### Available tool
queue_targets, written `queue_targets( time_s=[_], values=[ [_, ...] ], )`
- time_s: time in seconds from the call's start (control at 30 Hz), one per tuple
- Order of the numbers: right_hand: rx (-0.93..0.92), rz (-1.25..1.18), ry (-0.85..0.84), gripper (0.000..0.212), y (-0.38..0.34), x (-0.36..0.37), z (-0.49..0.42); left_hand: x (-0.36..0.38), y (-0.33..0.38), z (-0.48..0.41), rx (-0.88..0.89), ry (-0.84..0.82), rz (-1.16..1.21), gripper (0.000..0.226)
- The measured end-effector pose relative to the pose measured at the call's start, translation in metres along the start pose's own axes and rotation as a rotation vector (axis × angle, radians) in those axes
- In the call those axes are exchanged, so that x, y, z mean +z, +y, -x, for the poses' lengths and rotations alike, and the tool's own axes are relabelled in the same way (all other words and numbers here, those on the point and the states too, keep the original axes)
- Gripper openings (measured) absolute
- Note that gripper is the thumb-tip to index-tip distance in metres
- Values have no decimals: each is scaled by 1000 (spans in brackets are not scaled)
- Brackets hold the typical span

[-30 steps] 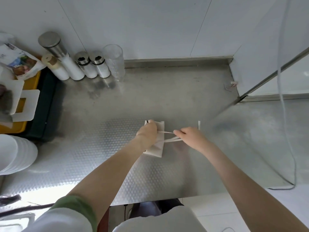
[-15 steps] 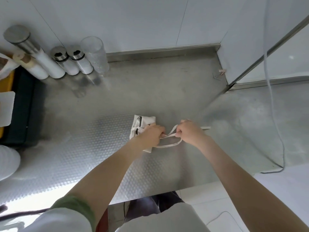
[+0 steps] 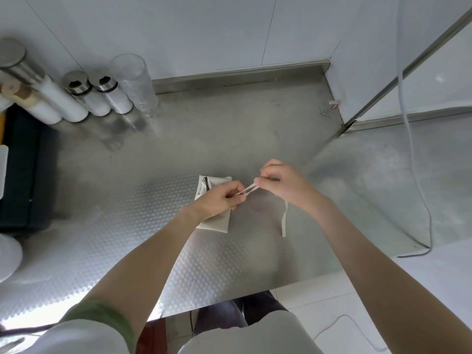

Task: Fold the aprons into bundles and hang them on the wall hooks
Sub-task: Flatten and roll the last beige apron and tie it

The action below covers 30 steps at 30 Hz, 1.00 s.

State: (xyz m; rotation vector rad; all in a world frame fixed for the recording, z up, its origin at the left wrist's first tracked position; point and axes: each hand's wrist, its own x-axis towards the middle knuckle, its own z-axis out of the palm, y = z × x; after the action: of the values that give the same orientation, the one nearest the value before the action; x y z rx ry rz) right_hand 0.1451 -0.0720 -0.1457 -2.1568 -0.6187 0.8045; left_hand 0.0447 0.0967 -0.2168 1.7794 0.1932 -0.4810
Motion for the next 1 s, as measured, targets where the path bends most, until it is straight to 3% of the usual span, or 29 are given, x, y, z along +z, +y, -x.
queue_targets(
  time_s=[0.13,0.23,0.3,0.43,0.5,0.63,0.73,0.8,0.87,1.0],
  values=[
    [-23,-322,-105,36,-18,-6,2,-1,-4,-2,-30,-45,-4,23],
    [-69,-720,-67,21,-24,-9,2,-2,-6,-1,-108,-63,-23,28],
    [-73,-822,-96,17,-22,-9,2,-1,-6,-1,-149,-36,-58,39],
    [39,-756,-116,36,-9,7,-3,-2,-2,0,-140,-61,43,57],
    [150,-553,-104,34,-4,25,-5,-4,-3,1,-157,-46,138,55],
    [169,-113,-162,19,4,48,-1,-5,-5,0,-139,23,135,50],
    [206,-375,-105,20,9,60,4,-4,-9,0,-117,119,333,39],
    [207,-489,-190,23,10,66,7,-3,-15,-1,-63,164,470,31],
    [208,-505,-267,24,12,75,7,-4,-20,-3,-58,198,562,23],
    [282,-475,-188,16,15,88,-5,-7,-21,-5,-41,249,761,21]
  ],
)
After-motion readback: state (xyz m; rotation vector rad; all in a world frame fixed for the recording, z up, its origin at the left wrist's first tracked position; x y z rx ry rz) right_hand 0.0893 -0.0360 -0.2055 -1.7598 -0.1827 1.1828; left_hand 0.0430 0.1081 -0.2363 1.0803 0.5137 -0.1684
